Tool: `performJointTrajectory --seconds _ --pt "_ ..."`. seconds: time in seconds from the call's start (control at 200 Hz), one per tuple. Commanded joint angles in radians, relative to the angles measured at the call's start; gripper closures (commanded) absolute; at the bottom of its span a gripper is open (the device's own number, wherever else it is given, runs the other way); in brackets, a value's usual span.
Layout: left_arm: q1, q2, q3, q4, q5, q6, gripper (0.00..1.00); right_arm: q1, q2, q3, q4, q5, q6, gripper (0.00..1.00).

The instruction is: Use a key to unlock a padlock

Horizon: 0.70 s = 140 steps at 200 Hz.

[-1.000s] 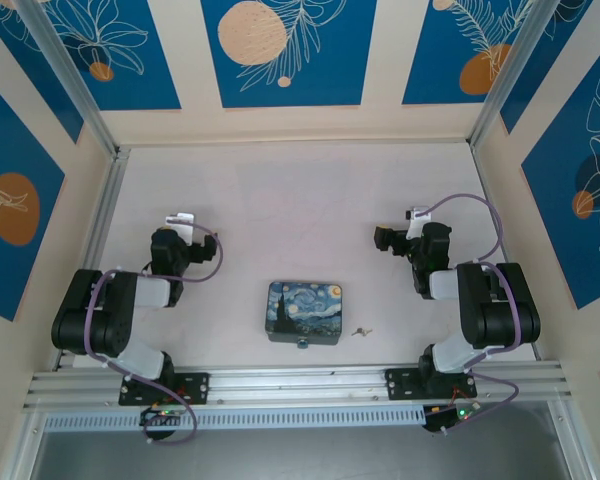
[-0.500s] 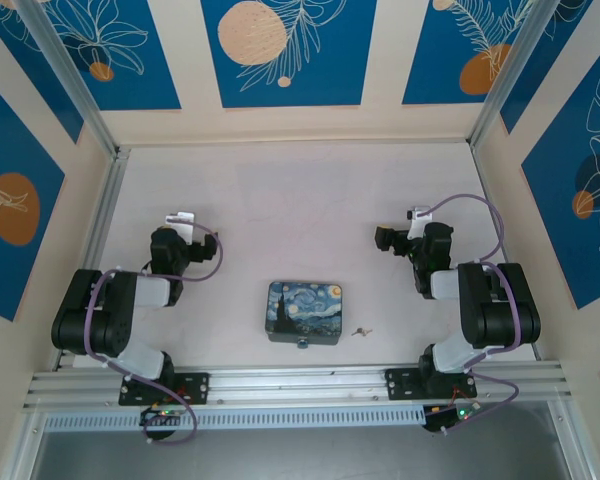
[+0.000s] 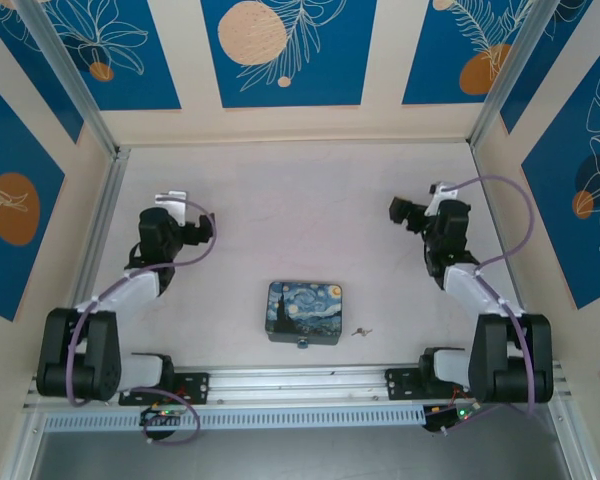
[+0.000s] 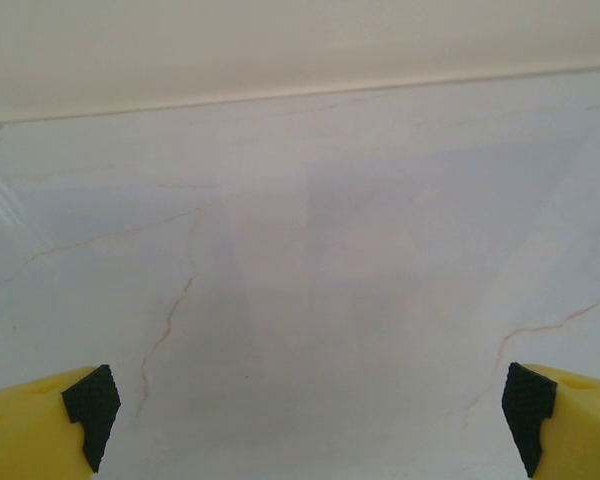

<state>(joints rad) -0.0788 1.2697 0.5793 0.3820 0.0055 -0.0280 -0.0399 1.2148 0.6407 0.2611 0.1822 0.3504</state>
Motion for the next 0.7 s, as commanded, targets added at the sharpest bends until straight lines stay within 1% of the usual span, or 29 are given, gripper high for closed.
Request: performJointTrajectory --seconds 0.0,0.105,0.155,0.205,0.27,0.315,0.405,0.54,0.695 --pt "-0.013 -0.077 0.051 -0.208 0.031 -0.129 0.0 -0.045 -0.028 0.132 -0.443 0.057 0.264 0.01" --pt "-0.058 -0.155 0.082 -0.329 0.021 -0.262 0.0 -0.057 -0.044 0.183 -0.576 -0.128 0.234 0.0" --pt "-0.078 -0.178 0.122 -0.434 0.022 -0.342 0.0 -0.048 -0.066 0.179 -0.618 -0.218 0.232 0.03" --pt "-0.097 -0.179 0.165 -0.544 0.041 -0.407 0.0 -0.029 -0.093 0.168 -0.649 -0.311 0.228 0.1" --pt "-0.134 -0.176 0.191 -0.628 0.097 -0.457 0.0 0.011 -0.12 0.15 -0.71 -0.371 0.255 0.12" --pt "-0.173 -0.177 0.195 -0.663 0.118 -0.478 0.0 0.049 -0.144 0.125 -0.733 -0.415 0.273 0.16" --pt "-0.264 -0.196 0.18 -0.72 0.121 -0.502 0.0 0.167 -0.21 0.063 -0.77 -0.426 0.329 0.22" --pt "-0.377 -0.263 0.088 -0.72 0.131 -0.574 0.0 0.371 -0.326 -0.019 -0.812 -0.325 0.447 0.25" --pt "-0.474 -0.376 -0.028 -0.707 0.13 -0.659 0.0 0.52 -0.412 -0.101 -0.841 -0.269 0.567 0.29"
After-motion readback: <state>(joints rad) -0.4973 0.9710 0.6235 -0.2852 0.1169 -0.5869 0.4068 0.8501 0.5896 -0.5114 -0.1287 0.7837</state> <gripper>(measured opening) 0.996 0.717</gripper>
